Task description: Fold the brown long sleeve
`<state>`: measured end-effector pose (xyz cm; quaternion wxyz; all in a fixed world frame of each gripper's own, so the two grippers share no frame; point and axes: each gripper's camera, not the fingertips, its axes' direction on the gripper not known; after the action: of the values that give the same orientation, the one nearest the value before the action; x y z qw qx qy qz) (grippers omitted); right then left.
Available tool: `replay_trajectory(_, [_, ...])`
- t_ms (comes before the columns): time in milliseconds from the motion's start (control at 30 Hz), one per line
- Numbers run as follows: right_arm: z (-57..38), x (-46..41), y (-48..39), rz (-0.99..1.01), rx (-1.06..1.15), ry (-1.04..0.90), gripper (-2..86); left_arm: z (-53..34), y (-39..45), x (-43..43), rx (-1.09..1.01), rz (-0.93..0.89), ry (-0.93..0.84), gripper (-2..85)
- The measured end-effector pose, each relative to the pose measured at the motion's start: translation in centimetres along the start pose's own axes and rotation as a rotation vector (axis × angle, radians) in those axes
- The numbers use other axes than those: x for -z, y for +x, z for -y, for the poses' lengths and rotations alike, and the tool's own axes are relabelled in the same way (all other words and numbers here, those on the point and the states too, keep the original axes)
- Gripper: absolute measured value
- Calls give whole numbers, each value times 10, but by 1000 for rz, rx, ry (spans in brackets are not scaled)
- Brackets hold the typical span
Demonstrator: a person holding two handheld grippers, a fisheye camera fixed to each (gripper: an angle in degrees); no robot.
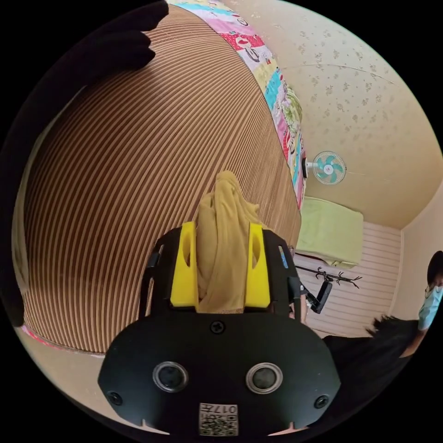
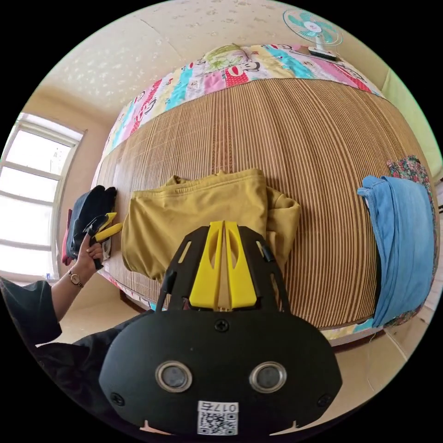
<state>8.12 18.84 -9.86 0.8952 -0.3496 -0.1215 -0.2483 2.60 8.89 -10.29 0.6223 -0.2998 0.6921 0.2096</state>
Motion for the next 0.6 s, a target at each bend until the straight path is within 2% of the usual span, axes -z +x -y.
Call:
replay_trajectory(67, [1,-14,-41,-41,155,-61,4,-28,-13,-1,12,6,-52,179])
replay_trajectory(133, [3,-33,-61,-236,194,-106,3,-56,-22,-14,13,12,-137,173])
replay_trajectory(200, [-1,-57,-57,-596,142,-31,3,-83,-23,-42,-44,81,-279,105])
replay_trajectory(233, [-2,-68,-54,-670,170,-42,2,-87,-22,-48,-58,115,-303,77])
replay_trajectory(267, [-4,-96,-40,-774,229,-147,2,-93,-22,-51,-80,183,-325,45])
replay_trajectory(300, [-8,-117,-21,-778,278,-246,2,-95,-25,-46,-79,243,-319,36])
replay_trajectory(333, [-10,-113,-18,-763,313,-210,2,-96,-29,-40,-75,255,-301,34])
replay_trajectory(367, [-8,-104,-14,-771,334,-172,2,-99,-42,-27,-46,229,-249,30])
replay_trajectory(433, [11,-88,-4,-729,228,-214,2,-104,-70,-7,59,123,-171,27])
replay_trajectory(500, [25,-40,6,-628,12,-106,2,-114,-101,13,176,-14,-61,123])
replay_trajectory(600, [16,16,-17,-436,-11,96,3,-117,-109,-7,182,-155,-73,174])
